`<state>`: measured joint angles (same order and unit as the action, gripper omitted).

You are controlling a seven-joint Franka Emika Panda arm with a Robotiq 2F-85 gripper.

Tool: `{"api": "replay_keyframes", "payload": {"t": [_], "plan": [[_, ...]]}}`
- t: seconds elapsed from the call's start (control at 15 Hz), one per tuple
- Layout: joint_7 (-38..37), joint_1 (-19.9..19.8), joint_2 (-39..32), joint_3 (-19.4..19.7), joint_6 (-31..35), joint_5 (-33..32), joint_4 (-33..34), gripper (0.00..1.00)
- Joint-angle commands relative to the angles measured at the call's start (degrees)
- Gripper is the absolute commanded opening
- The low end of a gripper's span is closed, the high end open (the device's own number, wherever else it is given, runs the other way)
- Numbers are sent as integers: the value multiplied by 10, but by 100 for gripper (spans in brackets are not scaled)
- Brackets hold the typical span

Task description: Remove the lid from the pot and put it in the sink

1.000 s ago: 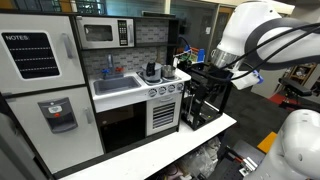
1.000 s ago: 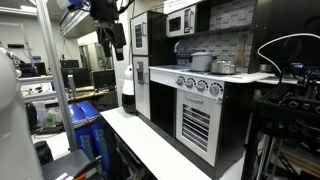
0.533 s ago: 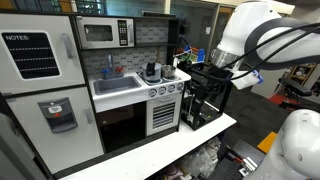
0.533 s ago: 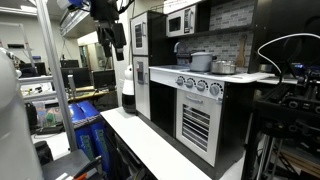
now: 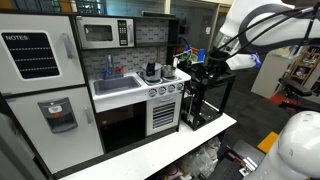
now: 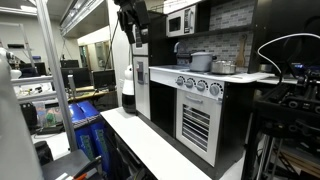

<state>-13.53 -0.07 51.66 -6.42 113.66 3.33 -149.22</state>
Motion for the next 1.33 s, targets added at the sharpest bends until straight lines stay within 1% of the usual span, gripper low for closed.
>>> {"api": "replay_keyframes", "payload": {"t": [0.0,0.33,0.67,0.8,0.93,1.13,1.27], "plan": [[-7,-34,-86,-2,46,-29,69,100],[-71,-73,-184,-26,130,-86,146,100],[-140,-90,-281,-44,204,-150,217,100],[-164,-90,-318,-47,215,-170,246,100],[-179,-83,-357,-42,213,-179,280,100],[-171,-64,-406,-26,214,-161,325,100],[-166,-52,-426,-21,209,-154,345,100]]}}
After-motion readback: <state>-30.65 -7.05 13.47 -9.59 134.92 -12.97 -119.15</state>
